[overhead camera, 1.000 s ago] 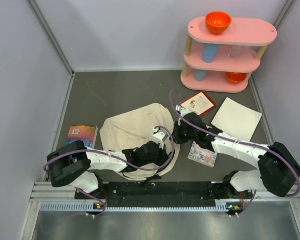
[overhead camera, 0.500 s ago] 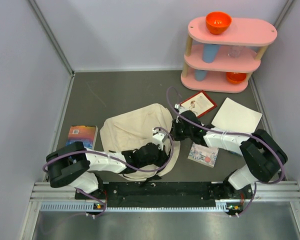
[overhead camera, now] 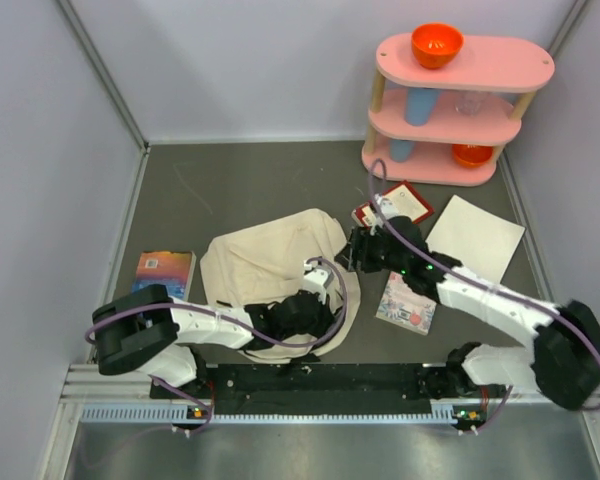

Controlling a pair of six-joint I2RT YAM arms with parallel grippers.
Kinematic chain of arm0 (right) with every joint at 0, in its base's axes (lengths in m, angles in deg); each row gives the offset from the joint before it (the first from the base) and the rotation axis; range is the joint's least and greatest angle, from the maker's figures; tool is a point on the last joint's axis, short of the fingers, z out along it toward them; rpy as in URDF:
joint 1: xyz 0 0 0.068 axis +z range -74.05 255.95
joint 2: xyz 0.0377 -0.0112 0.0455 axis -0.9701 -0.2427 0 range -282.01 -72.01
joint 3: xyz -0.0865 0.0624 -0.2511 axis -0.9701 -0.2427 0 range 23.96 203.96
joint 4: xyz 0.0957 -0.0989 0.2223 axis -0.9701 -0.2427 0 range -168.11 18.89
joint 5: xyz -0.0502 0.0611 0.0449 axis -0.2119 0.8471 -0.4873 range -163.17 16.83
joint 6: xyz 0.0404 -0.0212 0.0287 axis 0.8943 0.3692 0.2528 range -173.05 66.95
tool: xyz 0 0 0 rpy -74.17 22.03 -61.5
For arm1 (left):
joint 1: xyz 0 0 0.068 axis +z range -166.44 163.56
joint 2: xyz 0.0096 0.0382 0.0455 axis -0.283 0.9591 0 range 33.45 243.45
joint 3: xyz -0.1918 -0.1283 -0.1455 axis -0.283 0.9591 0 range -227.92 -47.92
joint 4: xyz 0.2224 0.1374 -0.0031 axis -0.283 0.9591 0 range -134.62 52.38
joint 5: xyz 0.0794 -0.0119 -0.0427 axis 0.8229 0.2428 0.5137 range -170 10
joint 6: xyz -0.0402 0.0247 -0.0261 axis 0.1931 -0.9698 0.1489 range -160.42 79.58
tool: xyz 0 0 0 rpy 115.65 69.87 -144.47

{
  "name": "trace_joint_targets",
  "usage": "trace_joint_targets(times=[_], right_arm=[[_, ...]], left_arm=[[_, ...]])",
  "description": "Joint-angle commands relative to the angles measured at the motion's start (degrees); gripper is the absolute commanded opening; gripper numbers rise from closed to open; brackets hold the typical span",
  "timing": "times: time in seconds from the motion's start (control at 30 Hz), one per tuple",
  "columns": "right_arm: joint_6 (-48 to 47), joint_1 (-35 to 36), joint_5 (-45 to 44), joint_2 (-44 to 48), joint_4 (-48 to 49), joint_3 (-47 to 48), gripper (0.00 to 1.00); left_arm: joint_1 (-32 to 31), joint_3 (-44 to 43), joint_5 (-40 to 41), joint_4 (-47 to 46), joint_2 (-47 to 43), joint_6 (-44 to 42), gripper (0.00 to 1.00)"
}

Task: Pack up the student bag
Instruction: Unzip the student bag at the center of the board.

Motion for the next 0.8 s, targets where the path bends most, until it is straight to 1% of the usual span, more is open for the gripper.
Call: trace_joint_targets(times=[0.0, 0.1, 0.17, 0.27, 0.37, 0.4, 0.6, 0.7, 0.77], right_arm=[[0.59, -0.45, -3.68, 12.31, -6.42, -3.07, 0.62], [2.17, -0.10, 0.71, 15.24, -9.32, -6.06, 0.61], [3.49, 1.74, 2.91, 15.07, -9.76, -8.07, 0.60], [5.33, 5.08, -0.49, 15.07, -10.38, -10.18, 0.59], [7.44, 7.81, -0.25, 14.72, -8.02, -12.21, 0.57], [7.88, 8.08, -0.16, 14.20, -7.31, -12.48, 0.56], [9.56, 8.60, -0.25, 11.21, -2.30, -13.53, 0.57], [10.00, 8.87, -0.34, 9.10, -2.21, -12.04, 0.57], [10.61, 9.66, -1.65, 8.13, -2.99, -11.43, 0.54]], left_arm=[[-0.05, -1.76, 3.04, 4.08, -1.37, 0.55, 0.00], [-0.05, -2.29, 3.48, 4.53, -1.81, 0.28, 0.00], [-0.05, -2.38, 3.92, 4.61, -2.25, 0.28, 0.00], [-0.05, -2.47, 4.71, 5.05, -2.95, 0.20, 0.00], [0.13, -2.73, 5.06, 5.84, -3.66, 0.20, 0.00], [0.04, -2.73, 5.15, 5.84, -3.92, 0.20, 0.00], [0.04, -2.65, 4.63, 5.58, -4.27, -0.07, 0.00], [0.04, -2.73, 4.28, 5.58, -4.27, -0.07, 0.00], [0.04, -2.73, 4.19, 5.49, -4.19, -0.07, 0.00]])
